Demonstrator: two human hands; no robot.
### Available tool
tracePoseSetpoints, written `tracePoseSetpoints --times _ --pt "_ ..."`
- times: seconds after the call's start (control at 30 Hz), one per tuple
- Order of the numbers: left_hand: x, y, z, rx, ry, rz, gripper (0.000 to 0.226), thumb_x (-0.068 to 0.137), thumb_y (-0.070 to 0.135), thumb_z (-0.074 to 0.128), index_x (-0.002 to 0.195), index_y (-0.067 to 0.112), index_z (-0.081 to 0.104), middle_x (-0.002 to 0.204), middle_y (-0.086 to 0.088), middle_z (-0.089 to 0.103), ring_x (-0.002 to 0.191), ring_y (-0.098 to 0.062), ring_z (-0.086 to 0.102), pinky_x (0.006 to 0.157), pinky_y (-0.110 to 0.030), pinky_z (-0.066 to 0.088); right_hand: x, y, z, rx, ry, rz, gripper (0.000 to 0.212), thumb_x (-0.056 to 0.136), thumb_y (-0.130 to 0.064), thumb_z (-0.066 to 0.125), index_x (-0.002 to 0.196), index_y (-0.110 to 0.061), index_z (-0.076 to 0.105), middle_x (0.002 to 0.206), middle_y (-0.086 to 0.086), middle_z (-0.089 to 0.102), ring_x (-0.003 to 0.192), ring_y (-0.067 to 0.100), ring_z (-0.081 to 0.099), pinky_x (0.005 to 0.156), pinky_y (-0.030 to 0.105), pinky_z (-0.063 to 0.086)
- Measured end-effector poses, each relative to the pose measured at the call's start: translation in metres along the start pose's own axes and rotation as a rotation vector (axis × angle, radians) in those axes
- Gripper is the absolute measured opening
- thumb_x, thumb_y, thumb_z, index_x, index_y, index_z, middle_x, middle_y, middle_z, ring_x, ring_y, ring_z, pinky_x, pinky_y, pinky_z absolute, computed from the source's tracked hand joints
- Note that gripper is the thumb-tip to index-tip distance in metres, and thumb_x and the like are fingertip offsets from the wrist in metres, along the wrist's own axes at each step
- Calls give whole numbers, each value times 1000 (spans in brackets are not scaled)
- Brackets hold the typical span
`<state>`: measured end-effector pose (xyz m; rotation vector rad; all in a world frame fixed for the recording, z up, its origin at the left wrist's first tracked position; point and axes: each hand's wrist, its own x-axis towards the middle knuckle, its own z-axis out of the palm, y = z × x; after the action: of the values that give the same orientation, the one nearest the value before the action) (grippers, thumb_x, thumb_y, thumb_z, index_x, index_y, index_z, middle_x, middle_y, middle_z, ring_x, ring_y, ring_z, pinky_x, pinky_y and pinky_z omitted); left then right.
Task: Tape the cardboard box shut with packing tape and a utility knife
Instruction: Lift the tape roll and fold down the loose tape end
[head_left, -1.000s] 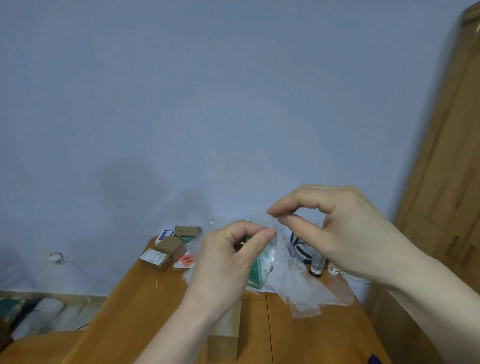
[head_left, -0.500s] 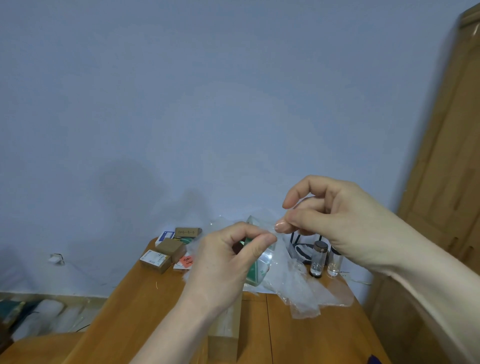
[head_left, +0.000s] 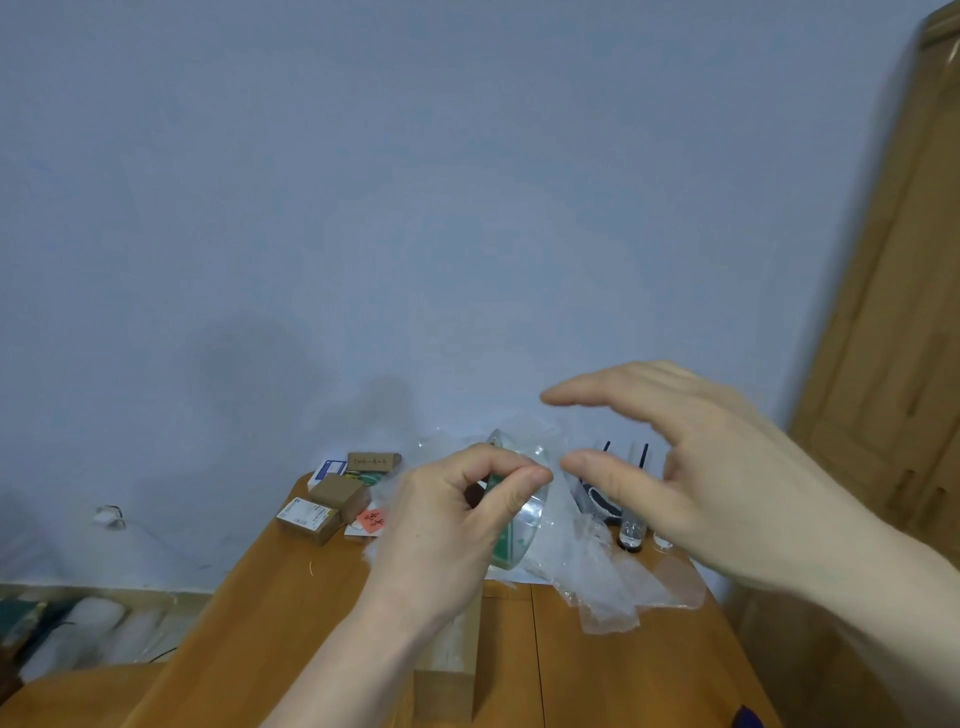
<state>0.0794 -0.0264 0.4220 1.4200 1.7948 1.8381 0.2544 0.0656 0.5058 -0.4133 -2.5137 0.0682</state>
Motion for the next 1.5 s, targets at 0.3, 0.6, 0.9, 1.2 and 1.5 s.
tracePoseSetpoints --times 0.3,0.6,0.9,1.2,1.5 --pt "4 -4 4 -36 -11 -12 29 79 58 67 89 36 83 82 4 79 82 -30 70 77 -53 58 8 5 23 134 24 52 24 93 -45 61 114 -44 71 98 -29 67 108 -6 59 88 10 44" --pt "7 -12 9 -88 -41 -15 19 81 50 70 83 37 82 71 13 75 65 -8 62 60 -17 49 8 11 32 172 1 58 28 88 -51 62 111 -42 74 91 -28 66 102 -7 62 83 9 45" --pt "5 -16 18 -69 -79 -17 21 76 54 67 84 41 80 79 20 78 73 1 69 67 -11 50 3 23 47 21 111 -13 36 95 -48 48 105 -33 79 107 -14 64 87 6 64 70 30 57" --pt "3 -14 24 -98 -101 -52 23 76 53 68 84 37 82 80 17 80 73 2 69 69 -12 51 -3 34 52 -242 281 -289 13 94 -18 66 98 -13 77 81 2 68 72 24 65 70 39 53" --pt "-6 -23 42 -181 -87 -186 11 88 29 77 83 38 81 82 15 80 71 4 66 69 -13 52 6 38 42 -35 31 -44 27 98 -40 50 101 -30 74 91 -15 69 82 10 67 71 29 55"
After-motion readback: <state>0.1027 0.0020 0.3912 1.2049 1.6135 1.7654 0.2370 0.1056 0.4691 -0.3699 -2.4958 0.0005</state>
